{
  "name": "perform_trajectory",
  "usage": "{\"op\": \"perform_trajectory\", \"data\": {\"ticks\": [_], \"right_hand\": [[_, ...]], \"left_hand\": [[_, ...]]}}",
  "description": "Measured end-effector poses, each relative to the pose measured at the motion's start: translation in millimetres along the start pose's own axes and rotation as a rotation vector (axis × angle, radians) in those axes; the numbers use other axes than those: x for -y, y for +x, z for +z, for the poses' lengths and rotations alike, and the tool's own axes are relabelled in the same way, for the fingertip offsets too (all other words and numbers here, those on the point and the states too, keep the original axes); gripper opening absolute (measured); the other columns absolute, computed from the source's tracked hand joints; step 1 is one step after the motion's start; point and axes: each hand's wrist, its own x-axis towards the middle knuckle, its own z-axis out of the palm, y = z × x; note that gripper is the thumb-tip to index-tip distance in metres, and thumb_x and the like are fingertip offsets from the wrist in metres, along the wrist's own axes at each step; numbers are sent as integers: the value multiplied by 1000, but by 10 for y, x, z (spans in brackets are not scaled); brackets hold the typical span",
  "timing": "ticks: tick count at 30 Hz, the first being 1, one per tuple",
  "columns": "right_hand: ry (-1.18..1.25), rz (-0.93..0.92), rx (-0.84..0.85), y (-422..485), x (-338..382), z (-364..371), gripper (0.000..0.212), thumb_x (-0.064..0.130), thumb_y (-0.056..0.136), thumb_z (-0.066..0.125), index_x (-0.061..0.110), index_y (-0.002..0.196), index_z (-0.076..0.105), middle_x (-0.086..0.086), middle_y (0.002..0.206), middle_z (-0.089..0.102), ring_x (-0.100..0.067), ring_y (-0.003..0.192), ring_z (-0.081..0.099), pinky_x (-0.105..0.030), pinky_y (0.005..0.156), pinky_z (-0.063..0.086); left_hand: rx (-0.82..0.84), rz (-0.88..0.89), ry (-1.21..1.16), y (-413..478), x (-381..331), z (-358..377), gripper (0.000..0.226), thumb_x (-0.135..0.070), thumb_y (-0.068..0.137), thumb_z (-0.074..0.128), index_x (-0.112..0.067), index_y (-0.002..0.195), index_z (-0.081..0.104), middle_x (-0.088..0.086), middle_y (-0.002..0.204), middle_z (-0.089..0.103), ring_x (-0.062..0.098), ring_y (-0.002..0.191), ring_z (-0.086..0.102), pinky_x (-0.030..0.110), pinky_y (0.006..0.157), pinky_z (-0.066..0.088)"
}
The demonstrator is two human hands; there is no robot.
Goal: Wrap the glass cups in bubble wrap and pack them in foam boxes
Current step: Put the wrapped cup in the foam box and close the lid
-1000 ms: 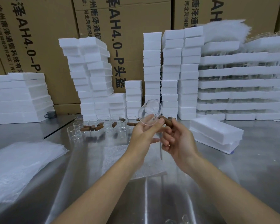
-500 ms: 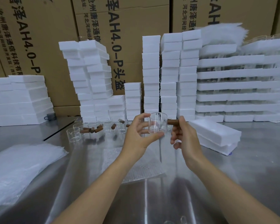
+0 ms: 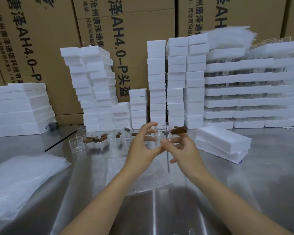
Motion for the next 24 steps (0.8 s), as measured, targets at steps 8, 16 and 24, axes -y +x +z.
{"op": "perform_trajectory", "data": {"ticks": [8, 16, 24], "right_hand": [[195, 158, 77, 40, -50, 40, 45, 36, 98, 71, 24, 139, 56, -3, 103, 79, -18, 95, 78, -32, 75, 64], [220, 165, 76, 32, -78, 61, 48, 43, 95, 73, 33, 137, 53, -3, 110, 75, -14, 96, 77, -31, 73, 63], [239, 121, -41, 38, -123, 81, 42, 27, 92, 78, 39, 126, 54, -4, 104, 74, -8, 91, 75, -27, 66, 62]], "left_hand": [[-20, 17, 47, -15, 9, 9, 55, -57, 80, 81, -54, 131, 62, -25, 121, 71, 1, 113, 66, 30, 87, 56], [21, 24, 96, -8, 29, 28, 63, -34, 89, 87, -56, 140, 59, -27, 133, 66, 3, 128, 60, 49, 99, 58], [2, 22, 47, -20, 4, 34, 64, -45, 78, 92, -55, 133, 60, -29, 124, 69, -5, 120, 64, 32, 90, 54]]}}
